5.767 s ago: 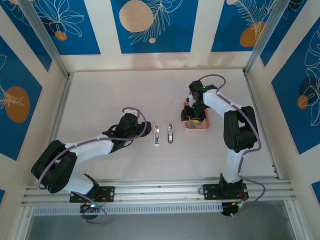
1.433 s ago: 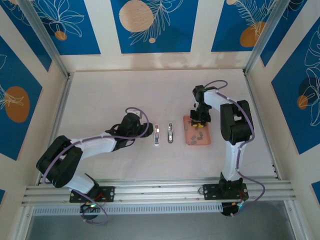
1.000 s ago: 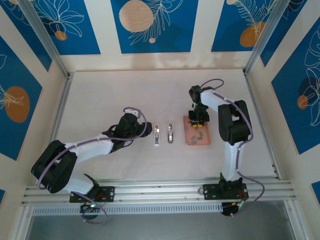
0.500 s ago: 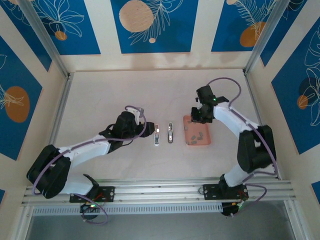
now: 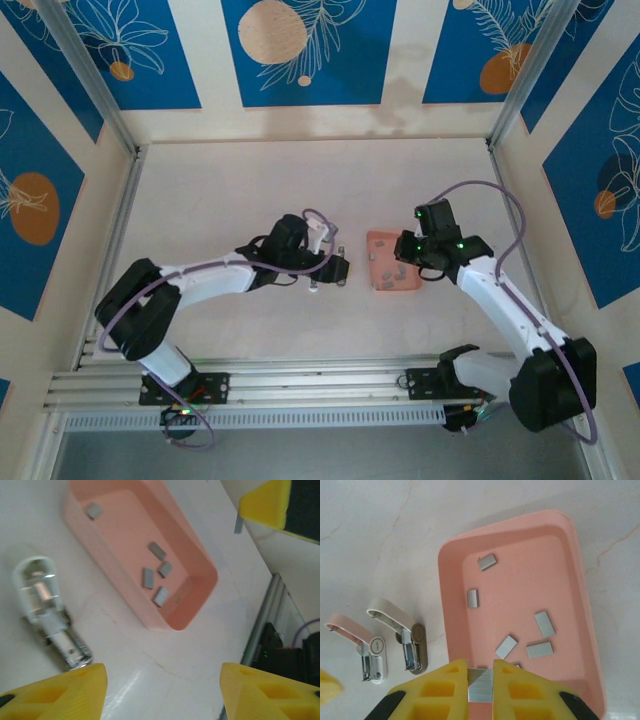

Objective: Load the staples into the stapler

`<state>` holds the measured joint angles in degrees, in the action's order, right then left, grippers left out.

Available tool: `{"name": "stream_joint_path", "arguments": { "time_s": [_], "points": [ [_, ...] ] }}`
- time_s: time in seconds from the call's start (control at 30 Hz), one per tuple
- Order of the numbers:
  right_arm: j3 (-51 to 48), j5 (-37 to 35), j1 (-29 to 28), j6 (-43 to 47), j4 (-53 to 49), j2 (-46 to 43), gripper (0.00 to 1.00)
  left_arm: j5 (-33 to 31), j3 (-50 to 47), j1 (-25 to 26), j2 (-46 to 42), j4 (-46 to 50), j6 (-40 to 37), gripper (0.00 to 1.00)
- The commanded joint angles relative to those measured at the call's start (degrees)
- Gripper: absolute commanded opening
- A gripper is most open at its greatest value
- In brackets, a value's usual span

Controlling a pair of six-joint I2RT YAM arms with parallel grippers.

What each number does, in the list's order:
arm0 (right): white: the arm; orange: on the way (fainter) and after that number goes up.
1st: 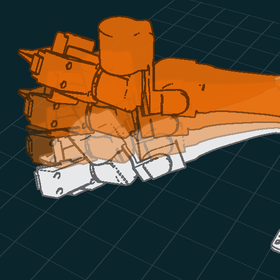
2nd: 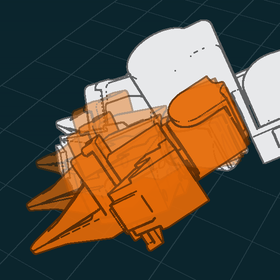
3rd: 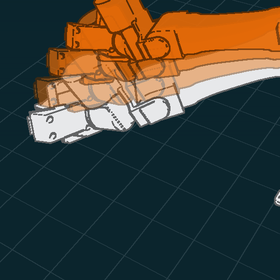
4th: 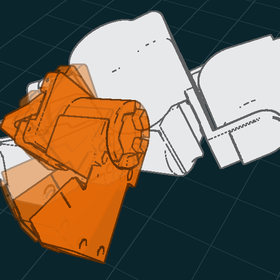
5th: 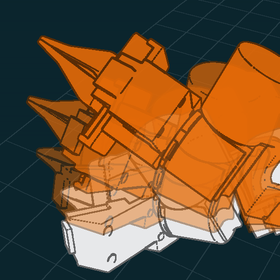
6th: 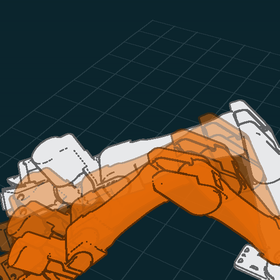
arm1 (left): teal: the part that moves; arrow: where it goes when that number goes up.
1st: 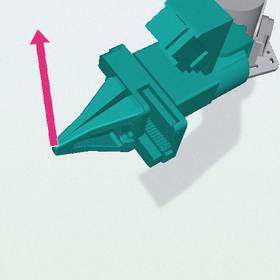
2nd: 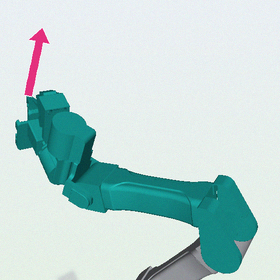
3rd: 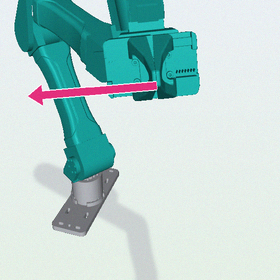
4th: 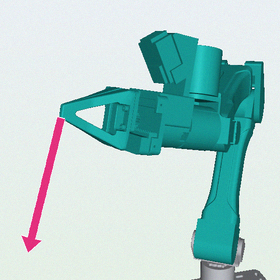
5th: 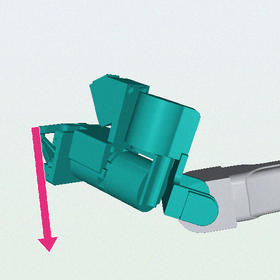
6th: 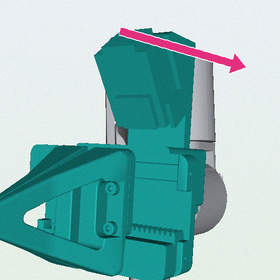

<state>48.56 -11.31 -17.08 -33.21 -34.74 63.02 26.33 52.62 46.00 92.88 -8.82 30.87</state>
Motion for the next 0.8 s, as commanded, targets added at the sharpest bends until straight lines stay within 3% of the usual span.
{"name": "stream_joint_path", "arguments": {
  "time_s": [0.0,0.4,0.77],
  "points": [
    [-0.92,-1.83,0.78,-2.56,-4.92,-2.85,0.15,5.52,4.22,1.71,3.93,1.36,-1.26,0.62],
    [-2.02,-1.82,2.18,-4.53,-11.92,-8.13,0.15,10.09,14.16,3.47,16.51,2.51,2.61,0.62],
    [-2.33,0.03,4.35,-2.13,-11.32,-8.90,0.15,8.11,19.80,4.88,23.67,4.14,3.50,0.63]
  ]
}}
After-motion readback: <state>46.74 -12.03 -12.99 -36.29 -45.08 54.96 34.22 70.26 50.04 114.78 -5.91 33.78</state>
